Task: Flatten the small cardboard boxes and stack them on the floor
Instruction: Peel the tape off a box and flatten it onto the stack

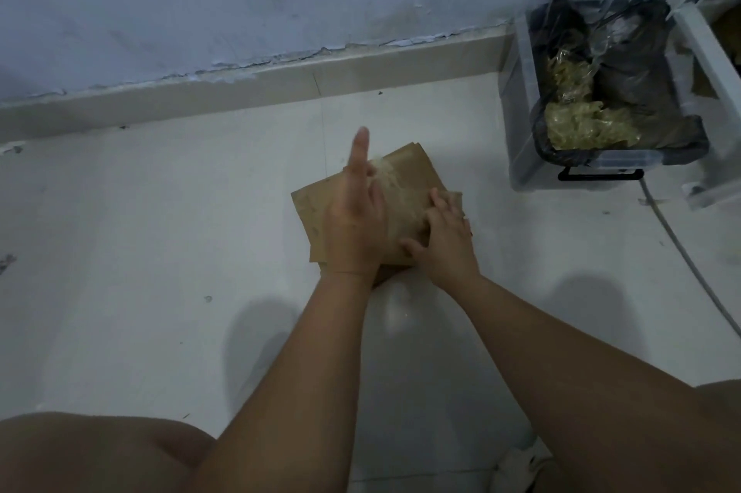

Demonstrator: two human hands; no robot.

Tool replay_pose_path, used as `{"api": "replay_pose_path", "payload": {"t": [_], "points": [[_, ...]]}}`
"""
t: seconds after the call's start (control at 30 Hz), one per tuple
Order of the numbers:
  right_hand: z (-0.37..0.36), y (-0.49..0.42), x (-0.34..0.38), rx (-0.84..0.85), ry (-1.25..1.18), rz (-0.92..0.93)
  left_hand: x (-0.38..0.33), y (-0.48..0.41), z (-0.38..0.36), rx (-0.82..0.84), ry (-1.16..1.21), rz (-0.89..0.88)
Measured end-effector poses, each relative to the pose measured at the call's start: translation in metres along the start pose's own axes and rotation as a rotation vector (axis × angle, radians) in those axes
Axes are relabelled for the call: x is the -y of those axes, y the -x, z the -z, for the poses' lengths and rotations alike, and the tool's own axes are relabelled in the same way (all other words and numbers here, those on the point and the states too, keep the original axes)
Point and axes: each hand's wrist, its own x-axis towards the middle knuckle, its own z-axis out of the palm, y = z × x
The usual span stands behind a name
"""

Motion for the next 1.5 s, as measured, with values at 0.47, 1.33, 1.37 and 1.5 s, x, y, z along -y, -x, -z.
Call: {"api": "replay_pose_path", "payload": {"t": [0.47, 1.33, 1.37, 1.5], "points": [[0.008, 0.002, 0.004, -0.193, -0.468, -0.147, 0.043, 0.041, -0.036, 0.787, -0.433, 0.222], [0.051, -0.003, -0.033, -0.518, -1.494, -0.835, 0.067, 0.052, -0.049, 0.707, -0.432, 0.282], [0.053, -0.004, -0.037, -0.535, -1.474, -0.845, 0.067, 0.051, -0.049, 0.707, -0.429, 0.281], [0.046, -0.007, -0.037, -0.475, -1.221, -0.770, 0.064, 0.054, -0.052, 0.706, -0.446, 0.271]]}}
